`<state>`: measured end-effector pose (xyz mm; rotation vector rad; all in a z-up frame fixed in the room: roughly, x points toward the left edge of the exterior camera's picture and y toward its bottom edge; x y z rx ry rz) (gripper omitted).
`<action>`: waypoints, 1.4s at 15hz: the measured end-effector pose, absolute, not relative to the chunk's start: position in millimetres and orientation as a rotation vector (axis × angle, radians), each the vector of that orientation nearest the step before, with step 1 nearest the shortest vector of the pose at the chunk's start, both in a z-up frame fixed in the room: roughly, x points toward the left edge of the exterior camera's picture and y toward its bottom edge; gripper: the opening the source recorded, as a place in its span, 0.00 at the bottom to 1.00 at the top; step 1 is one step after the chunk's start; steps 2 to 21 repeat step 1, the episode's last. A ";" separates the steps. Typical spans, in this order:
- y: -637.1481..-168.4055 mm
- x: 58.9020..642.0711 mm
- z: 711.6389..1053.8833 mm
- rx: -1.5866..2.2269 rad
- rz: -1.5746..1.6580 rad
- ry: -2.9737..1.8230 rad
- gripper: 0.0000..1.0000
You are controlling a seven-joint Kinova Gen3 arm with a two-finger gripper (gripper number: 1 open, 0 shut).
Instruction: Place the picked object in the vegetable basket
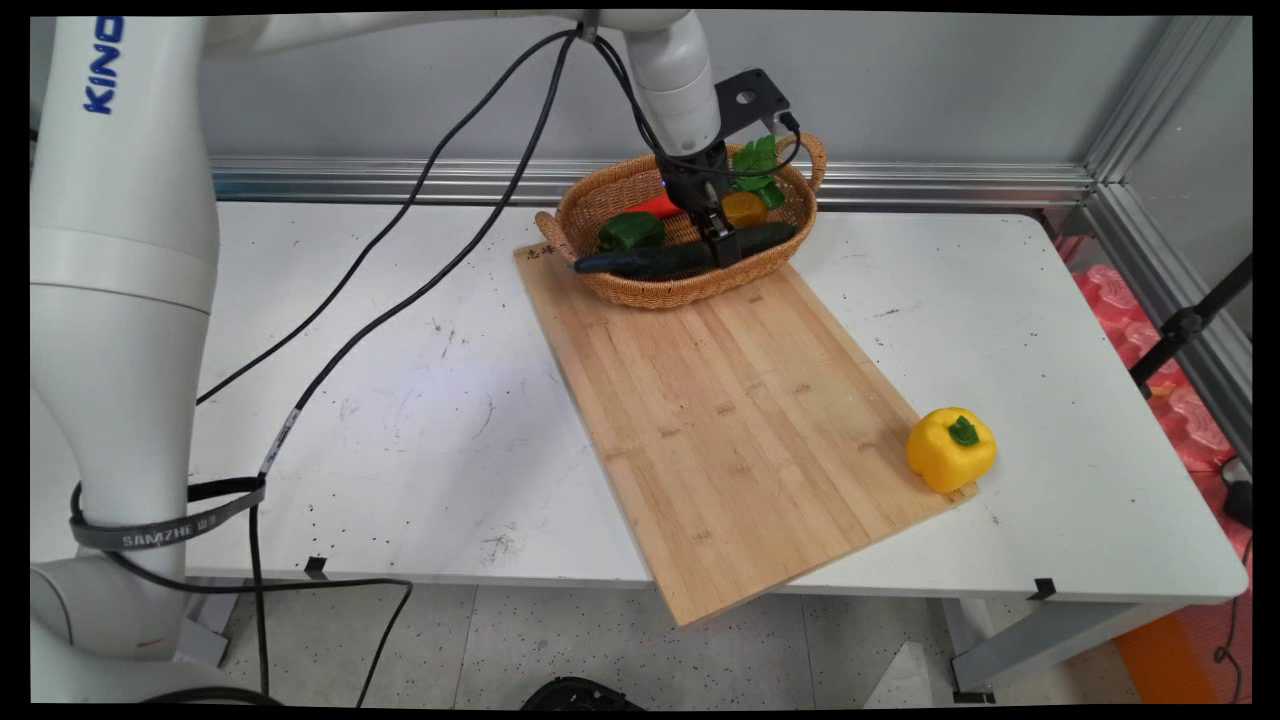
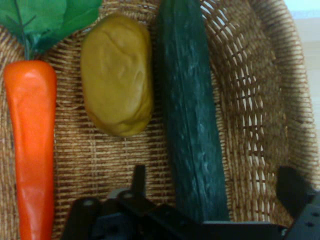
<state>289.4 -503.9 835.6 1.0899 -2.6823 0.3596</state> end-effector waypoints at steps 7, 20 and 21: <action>-503.4 289.1 835.6 1.089 0.361 -2.681 1.00; -503.4 289.1 835.6 1.089 0.361 -2.681 1.00; -503.4 289.1 835.6 1.089 0.361 -2.681 1.00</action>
